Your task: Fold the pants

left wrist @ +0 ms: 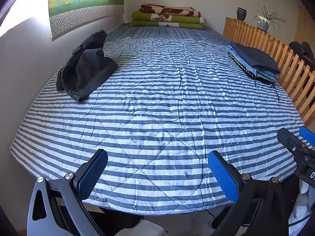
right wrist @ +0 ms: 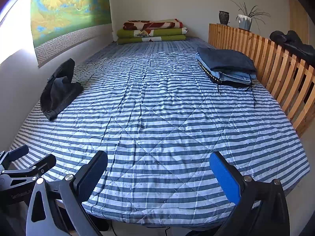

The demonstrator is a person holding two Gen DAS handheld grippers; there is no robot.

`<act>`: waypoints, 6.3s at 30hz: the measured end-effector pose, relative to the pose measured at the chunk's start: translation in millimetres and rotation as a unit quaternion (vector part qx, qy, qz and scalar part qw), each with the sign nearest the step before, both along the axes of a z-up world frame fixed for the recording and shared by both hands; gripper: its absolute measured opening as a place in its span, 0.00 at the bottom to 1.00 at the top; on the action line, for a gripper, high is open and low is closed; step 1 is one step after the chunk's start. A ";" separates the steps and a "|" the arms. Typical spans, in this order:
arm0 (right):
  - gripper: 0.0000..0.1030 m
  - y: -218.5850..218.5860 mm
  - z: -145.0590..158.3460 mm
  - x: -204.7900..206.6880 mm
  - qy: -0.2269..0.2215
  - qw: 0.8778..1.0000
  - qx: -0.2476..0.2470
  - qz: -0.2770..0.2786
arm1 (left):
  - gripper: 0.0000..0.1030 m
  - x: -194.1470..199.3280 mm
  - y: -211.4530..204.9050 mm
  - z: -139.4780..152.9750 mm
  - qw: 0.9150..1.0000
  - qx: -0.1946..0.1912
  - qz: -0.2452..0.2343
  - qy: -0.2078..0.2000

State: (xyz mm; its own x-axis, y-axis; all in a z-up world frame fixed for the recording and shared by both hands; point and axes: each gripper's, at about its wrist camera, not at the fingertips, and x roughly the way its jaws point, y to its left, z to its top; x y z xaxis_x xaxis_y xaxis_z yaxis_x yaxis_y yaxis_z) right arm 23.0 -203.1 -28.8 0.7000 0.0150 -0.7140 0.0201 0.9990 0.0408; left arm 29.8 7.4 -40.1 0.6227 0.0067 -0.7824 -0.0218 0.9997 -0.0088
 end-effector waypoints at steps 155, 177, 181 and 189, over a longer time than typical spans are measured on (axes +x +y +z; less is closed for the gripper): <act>0.03 171.4 15.3 178.7 0.040 0.981 0.038 0.186 | 0.81 111.3 315.1 -83.4 0.961 -0.039 0.273 -0.030; 0.52 -64.7 -28.0 39.7 0.111 0.991 0.017 0.076 | 0.81 161.6 202.7 -59.6 0.993 -0.076 0.087 0.016; 0.52 -76.5 -25.6 92.0 0.100 0.990 0.064 0.072 | 0.81 187.4 219.0 -63.7 0.989 -0.083 0.119 0.034; 0.52 -36.8 -71.5 202.6 0.146 0.980 0.076 0.112 | 0.81 218.5 240.9 -88.0 0.984 -0.120 0.111 0.076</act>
State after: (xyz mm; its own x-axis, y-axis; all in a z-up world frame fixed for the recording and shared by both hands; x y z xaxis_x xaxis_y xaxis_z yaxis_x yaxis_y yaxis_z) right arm 225.6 -239.9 -100.3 0.4326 0.2665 -0.8613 -0.1670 0.9625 0.2139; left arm 248.4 248.3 -128.1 0.5021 -0.0663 -0.8623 -0.2590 0.9398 -0.2231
